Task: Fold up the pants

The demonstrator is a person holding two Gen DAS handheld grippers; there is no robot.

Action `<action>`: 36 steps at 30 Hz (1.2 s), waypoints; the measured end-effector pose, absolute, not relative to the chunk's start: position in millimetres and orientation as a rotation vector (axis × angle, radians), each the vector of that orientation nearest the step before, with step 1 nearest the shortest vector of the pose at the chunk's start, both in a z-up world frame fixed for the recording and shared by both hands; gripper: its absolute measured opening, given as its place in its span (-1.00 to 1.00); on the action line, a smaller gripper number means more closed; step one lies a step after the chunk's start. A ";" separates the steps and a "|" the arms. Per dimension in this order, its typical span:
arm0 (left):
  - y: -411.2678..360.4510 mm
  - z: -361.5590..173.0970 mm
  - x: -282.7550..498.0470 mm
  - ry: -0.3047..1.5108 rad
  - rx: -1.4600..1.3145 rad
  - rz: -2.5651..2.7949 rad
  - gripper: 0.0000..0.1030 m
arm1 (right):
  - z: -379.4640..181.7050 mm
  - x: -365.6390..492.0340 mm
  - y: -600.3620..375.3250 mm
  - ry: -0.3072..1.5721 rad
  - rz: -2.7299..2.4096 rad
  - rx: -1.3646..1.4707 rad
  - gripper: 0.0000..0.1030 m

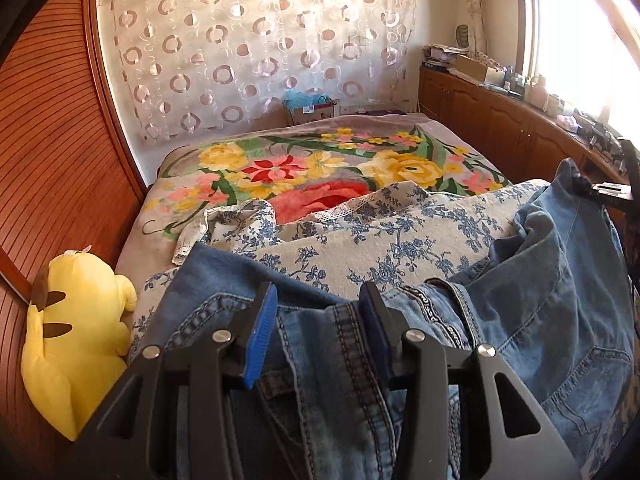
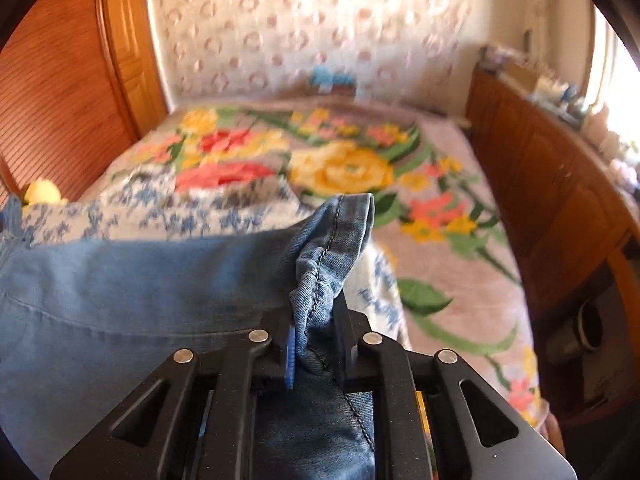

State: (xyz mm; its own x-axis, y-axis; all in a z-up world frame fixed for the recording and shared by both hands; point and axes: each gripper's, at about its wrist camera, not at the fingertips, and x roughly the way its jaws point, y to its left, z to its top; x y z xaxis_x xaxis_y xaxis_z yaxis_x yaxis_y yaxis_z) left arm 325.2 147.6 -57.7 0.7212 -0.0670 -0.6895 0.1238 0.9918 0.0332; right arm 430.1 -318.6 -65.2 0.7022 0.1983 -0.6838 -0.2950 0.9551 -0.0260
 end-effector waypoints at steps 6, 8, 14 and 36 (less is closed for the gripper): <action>147.4 -56.0 320.1 0.754 0.084 -0.096 -0.16 | -58.9 418.1 -331.3 0.734 0.169 -0.125 -0.77; 147.1 -56.7 319.0 0.751 0.080 -0.092 -0.19 | -67.0 421.3 -330.9 0.781 0.160 -0.132 -0.69; 140.4 -52.2 309.4 0.749 0.093 -0.120 -0.61 | -66.6 399.3 -342.8 0.781 0.173 -0.086 -0.22; 143.4 -8.3 274.7 0.636 0.051 -0.067 -0.24 | -73.9 308.6 -372.8 0.768 0.217 0.012 0.03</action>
State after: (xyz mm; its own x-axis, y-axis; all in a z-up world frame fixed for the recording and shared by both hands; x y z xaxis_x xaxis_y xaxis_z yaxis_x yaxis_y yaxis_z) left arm 274.7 143.4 -8.3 0.8025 -0.0465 -0.5948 0.0776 0.9966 0.0267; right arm 308.6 -372.8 -73.9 0.6983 0.1992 -0.6875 -0.1907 0.9776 0.0895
